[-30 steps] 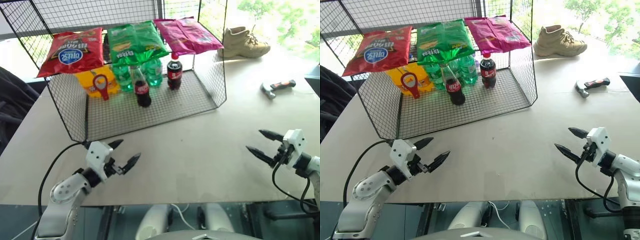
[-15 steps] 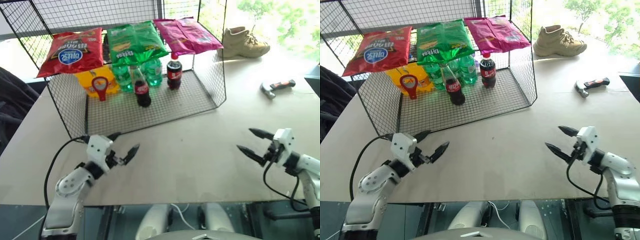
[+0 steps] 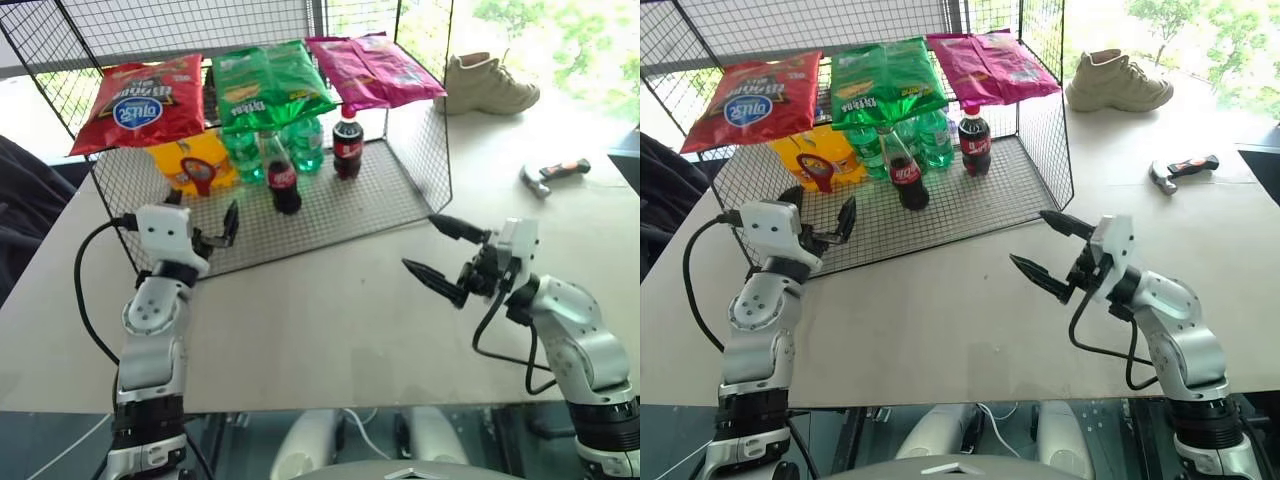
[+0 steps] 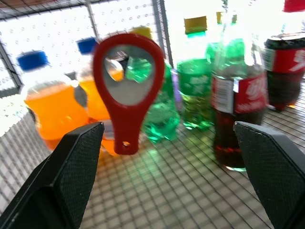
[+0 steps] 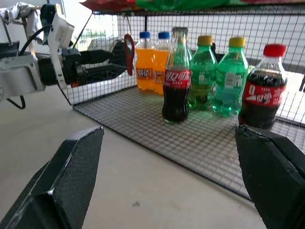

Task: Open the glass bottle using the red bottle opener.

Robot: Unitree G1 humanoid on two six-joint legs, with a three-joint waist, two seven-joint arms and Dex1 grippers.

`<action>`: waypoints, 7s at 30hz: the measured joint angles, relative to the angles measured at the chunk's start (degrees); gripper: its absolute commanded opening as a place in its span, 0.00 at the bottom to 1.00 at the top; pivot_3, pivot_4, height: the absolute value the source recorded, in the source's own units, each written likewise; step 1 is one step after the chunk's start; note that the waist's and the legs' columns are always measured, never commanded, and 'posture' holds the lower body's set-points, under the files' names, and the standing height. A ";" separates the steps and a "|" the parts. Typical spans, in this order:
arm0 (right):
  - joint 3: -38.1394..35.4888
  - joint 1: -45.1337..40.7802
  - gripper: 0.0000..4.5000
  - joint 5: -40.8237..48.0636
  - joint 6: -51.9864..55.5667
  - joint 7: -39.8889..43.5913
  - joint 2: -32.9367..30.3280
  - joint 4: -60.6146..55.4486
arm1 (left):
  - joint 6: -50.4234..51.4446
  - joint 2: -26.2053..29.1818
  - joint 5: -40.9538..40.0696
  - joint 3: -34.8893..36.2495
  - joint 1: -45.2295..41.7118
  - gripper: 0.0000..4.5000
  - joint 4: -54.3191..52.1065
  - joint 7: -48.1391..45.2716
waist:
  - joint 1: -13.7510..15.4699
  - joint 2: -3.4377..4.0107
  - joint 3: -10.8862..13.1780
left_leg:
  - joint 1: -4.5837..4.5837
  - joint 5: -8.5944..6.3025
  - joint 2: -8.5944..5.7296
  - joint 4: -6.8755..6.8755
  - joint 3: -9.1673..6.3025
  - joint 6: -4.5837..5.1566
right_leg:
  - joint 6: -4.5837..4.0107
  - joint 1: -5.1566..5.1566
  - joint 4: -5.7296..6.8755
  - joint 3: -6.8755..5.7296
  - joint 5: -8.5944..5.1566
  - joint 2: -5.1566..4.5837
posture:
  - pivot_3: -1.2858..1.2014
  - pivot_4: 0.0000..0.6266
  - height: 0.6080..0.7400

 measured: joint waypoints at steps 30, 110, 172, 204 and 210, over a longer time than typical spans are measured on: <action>1.03 -5.54 1.00 -0.85 4.70 -6.80 0.60 -4.01 | -7.68 4.48 0.74 0.79 -10.84 0.14 15.93 -2.90 | -0.11 -0.11 -0.02 | -0.09 0.02 -0.06 0.01 -0.04 -0.03 | -0.01 -0.17 0.15 -0.03 0.01 -0.02 | 0.52 0.24 1.00; 1.01 -16.57 0.15 28.69 49.42 -21.59 8.61 0.23 | 37.45 -15.20 -57.31 -8.22 -4.84 0.00 -5.79 -23.62 | -0.20 -0.13 -0.03 | -0.13 0.03 -0.06 0.10 0.00 -0.01 | -0.02 -0.14 0.17 0.03 0.01 0.02 | 0.52 0.24 1.00; -7.31 -6.08 0.00 3.87 18.70 -27.50 7.01 2.78 | -16.57 -5.94 5.96 -10.28 -20.77 0.97 31.18 -1.46 | -0.16 -0.12 -0.02 | -0.15 0.03 -0.08 0.00 0.05 -0.02 | 0.00 -0.21 0.15 0.03 0.02 0.04 | 0.52 0.24 1.00; -4.58 -5.20 0.00 0.05 16.29 -27.47 8.19 1.47 | -21.39 -5.17 -0.29 -8.90 -28.72 0.62 47.33 -13.50 | -0.94 -0.14 -0.02 | -0.33 0.03 -0.10 0.05 0.02 -0.01 | 0.01 -0.36 0.18 0.03 0.02 0.03 | 0.52 0.24 1.00; -4.64 -5.23 0.00 -0.12 15.83 -27.01 8.16 1.53 | -11.29 -5.05 -6.81 -11.53 -19.79 0.62 29.10 -22.83 | -1.42 -0.14 -0.01 | -0.55 0.04 -0.09 0.16 -0.06 -0.01 | 0.01 -0.52 0.19 -0.01 0.02 0.00 | 0.52 0.24 1.00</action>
